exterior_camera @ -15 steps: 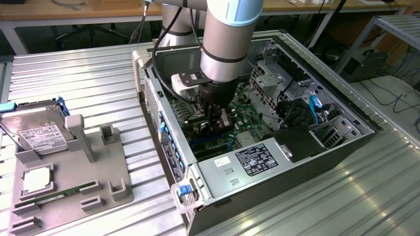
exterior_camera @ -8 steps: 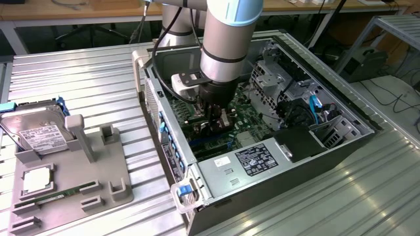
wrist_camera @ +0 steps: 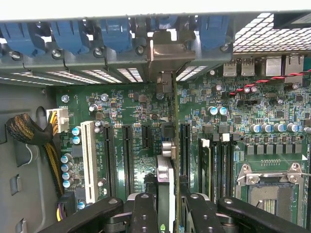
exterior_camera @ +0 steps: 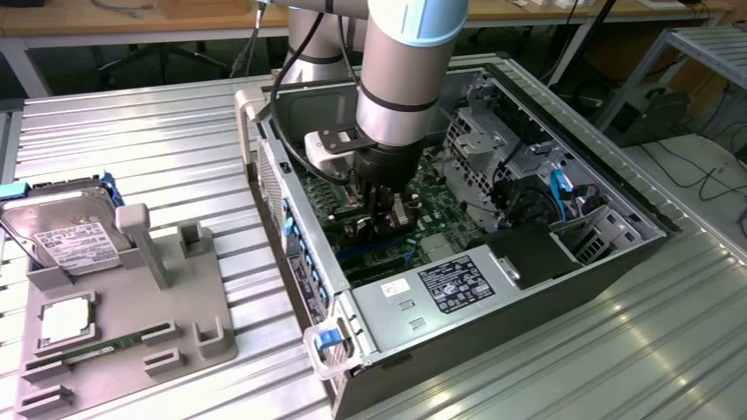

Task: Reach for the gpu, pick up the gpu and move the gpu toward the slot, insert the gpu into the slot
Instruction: 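Insert the gpu into the slot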

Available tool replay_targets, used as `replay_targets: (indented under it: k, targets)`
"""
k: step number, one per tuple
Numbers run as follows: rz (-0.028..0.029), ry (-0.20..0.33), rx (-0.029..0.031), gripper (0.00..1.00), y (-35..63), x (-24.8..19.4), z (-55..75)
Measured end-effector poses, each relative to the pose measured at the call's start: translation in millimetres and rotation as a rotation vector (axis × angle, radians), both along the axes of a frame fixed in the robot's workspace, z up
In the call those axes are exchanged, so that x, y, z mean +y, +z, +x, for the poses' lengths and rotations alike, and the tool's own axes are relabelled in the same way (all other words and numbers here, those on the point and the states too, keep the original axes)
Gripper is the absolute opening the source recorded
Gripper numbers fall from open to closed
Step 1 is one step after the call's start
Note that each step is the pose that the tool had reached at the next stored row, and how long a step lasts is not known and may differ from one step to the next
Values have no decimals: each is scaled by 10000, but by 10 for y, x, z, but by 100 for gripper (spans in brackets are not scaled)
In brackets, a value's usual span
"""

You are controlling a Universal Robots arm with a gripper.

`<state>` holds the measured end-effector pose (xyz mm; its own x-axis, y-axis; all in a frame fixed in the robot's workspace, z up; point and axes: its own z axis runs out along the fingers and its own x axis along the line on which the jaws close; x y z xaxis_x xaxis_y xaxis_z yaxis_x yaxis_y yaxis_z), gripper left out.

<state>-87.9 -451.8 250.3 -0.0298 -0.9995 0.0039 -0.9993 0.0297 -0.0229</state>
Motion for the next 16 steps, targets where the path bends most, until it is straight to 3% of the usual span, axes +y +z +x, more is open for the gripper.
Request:
replay_targets:
  k: [16]
  targets:
    - [8,-2,-3,27,-21,1,1]
